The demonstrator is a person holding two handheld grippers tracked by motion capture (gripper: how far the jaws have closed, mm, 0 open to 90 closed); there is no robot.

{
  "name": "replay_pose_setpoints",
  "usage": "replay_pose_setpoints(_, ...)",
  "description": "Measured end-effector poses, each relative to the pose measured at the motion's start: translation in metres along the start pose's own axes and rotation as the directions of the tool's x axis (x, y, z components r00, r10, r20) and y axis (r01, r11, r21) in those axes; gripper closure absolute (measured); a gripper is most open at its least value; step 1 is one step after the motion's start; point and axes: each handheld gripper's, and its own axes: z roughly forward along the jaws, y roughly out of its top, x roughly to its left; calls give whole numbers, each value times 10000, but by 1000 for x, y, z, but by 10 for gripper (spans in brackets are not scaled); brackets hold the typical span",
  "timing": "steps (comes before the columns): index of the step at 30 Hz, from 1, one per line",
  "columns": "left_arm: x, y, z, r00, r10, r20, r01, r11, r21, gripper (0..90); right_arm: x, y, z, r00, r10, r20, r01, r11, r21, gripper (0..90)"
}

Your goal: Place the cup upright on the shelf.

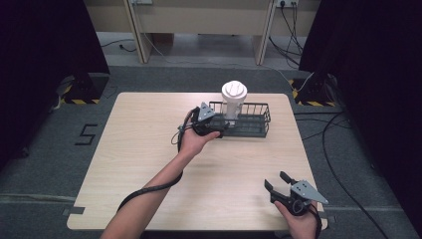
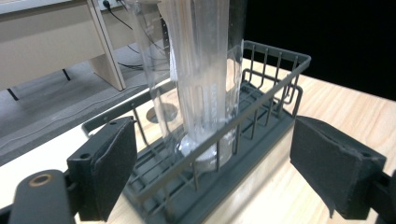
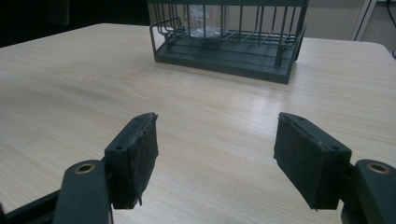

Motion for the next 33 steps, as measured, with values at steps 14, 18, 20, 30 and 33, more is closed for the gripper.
replay_pose_setpoints(14,2,-17,-36,9998,-185,106,184,9998,99,144,0,0,0,10000,-7,33,7,10000,51,309)
replay_pose_setpoints(18,2,-19,-44,9997,-163,158,161,9998,88,144,0,0,0,10000,-5,34,4,10000,27,309)
replay_pose_setpoints(20,1,-21,-48,9997,-172,194,171,9998,49,144,0,0,0,10000,-8,32,8,10000,51,309)
replay_pose_setpoints(30,0,-33,-66,9997,-73,243,73,10000,-34,144,1,0,0,10000,-28,59,27,10000,61,309)
replay_pose_setpoints(33,1,-38,-75,9998,-80,198,81,10000,-53,144,0,0,1,10000,-27,58,26,10000,69,309)
